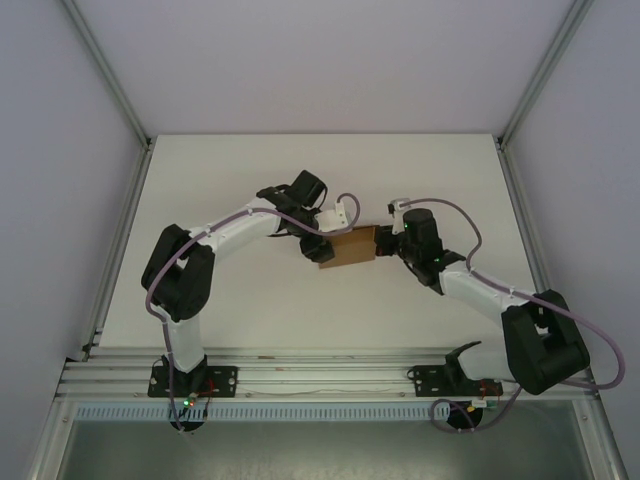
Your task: Assemble paper box
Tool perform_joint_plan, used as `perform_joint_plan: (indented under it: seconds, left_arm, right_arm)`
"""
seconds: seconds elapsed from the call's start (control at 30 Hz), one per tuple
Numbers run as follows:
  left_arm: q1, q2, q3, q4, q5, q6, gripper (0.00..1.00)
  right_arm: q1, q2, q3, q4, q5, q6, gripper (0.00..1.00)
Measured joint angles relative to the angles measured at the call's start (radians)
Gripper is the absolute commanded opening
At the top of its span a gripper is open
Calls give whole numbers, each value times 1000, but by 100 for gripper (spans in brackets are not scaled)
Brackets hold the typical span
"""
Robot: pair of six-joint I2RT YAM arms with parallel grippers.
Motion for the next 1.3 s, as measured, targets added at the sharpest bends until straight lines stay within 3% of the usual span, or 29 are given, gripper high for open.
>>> perform_joint_plan:
  seconds: [0.13,0.37,0.57,0.83,1.3]
  left_arm:
    - [0,-38,-28,27,-11,-51,100]
    - [0,-220,-158,158,-108,-262,97]
    - [5,-288,-220,195,-158,-415,63]
    - [5,-268,-228,194,-158,-452,31]
    - [5,-252,-228,188,-158,-463,30]
  right_arm:
    - [17,-16,4,-33,46,0,0]
    - [71,-32,12,-78,135,10,0]
    - [93,-41,31,-127,164,16,0]
    - [100,-43,44,-158,165,20,0]
    - [106,-43,57,-187,165,27,0]
